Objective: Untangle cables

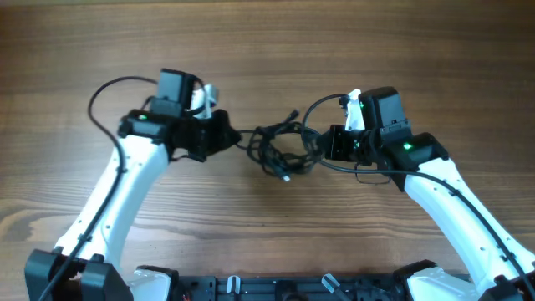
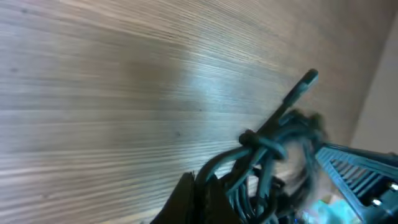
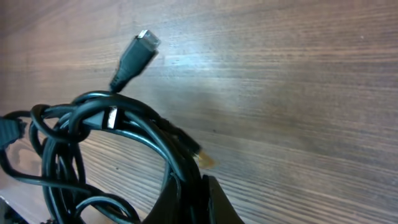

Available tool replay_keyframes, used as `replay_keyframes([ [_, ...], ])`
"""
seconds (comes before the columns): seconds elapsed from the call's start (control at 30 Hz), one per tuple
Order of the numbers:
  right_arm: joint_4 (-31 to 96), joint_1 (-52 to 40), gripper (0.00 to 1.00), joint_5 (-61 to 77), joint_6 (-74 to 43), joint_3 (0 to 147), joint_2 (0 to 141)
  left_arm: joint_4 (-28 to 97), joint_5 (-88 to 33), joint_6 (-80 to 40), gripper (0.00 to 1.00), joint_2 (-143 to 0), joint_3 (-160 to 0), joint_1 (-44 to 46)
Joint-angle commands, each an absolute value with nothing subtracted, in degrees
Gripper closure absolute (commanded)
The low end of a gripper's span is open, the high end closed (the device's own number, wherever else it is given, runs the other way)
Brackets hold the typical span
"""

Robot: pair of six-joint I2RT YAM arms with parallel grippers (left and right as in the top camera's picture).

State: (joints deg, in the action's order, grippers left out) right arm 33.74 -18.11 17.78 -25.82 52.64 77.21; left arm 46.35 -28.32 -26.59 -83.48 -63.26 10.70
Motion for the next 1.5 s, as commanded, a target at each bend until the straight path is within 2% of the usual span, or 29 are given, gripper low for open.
replay_keyframes([
  [0.0,36.6,-8.6,0.96,-3.9,-26.6,50.9,78.2,47.4,-23.9,-24.4,0.96,-83.5,-62.8,-5.4],
  [0.1,34.7,-8.5,0.96,15.0,-15.9,50.9,78.2,47.2,-37.4,-13.1,0.96,-83.5,-62.8,-6.5],
  [0.13,34.2,-8.5,0.92,22.2,-13.3,50.9,78.2,47.7,-38.3,-8.5,0.96,-83.5,-62.8,-5.7],
  [0.17,33.9,-8.5,0.83,26.3,-12.4,50.9,78.1,47.9,-38.3,-6.2,0.96,-83.5,-62.8,-5.0],
  [0.2,33.2,-8.5,0.69,33.0,-10.6,50.9,78.1,48.2,-38.3,-4.3,0.96,-83.5,-62.8,-4.0],
  [0.23,32.4,-8.5,0.63,39.1,-10.0,50.9,78.1,48.4,-38.3,-3.6,0.96,-83.5,-62.8,-2.7],
  [0.27,31.9,-8.5,0.59,45.6,-8.8,50.9,78.1,48.4,-38.3,-4.6,0.96,-83.5,-62.8,-1.9],
  [0.33,32.2,-9.1,0.46,55.2,-6.6,50.9,78.2,48.4,-38.4,-14.3,0.96,-83.5,-62.8,-0.9],
  [0.4,32.3,-10.1,0.41,58.3,-5.0,50.9,78.2,48.3,-38.8,-22.1,0.96,-83.5,-62.8,-0.4],
  [0.57,30.2,-16.8,0.38,58.5,-1.7,50.9,78.2,48.2,-47.2,-35.1,0.96,-83.5,-62.8,-0.4],
  [0.77,24.3,-23.7,0.37,55.9,-1.7,50.9,78.2,48.2,-52.1,-34.4,0.96,-83.5,-62.8,-0.4],
  [0.83,24.0,-23.8,0.36,54.5,-2.5,50.9,78.2,48.3,-52.0,-27.7,0.96,-83.5,-62.8,-0.1],
  [0.93,22.9,-23.8,0.36,43.4,-12.9,50.9,78.2,48.9,-48.2,-14.8,0.96,-83.5,-62.8,3.5],
  [1.03,23.0,-23.8,0.36,39.2,-14.2,50.9,78.2,48.9,-35.8,-9.1,0.96,-83.5,-62.8,8.8],
  [1.1,23.5,-23.8,0.38,31.7,-17.3,50.9,78.2,48.9,-28.8,-1.9,0.96,-83.5,-62.8,14.5],
  [1.17,23.5,-23.8,0.38,29.1,-21.3,50.9,78.2,48.9,-28.6,2.3,0.96,-83.5,-62.8,17.7],
  [1.33,24.3,-23.8,0.39,28.8,-21.4,50.9,78.2,50.5,-28.6,12.8,0.96,-83.5,-62.8,22.7],
  [1.47,24.9,-23.8,0.41,26.6,-23.0,50.9,78.2,50.6,-27.4,11.2,0.96,-83.5,-62.8,22.7],
])
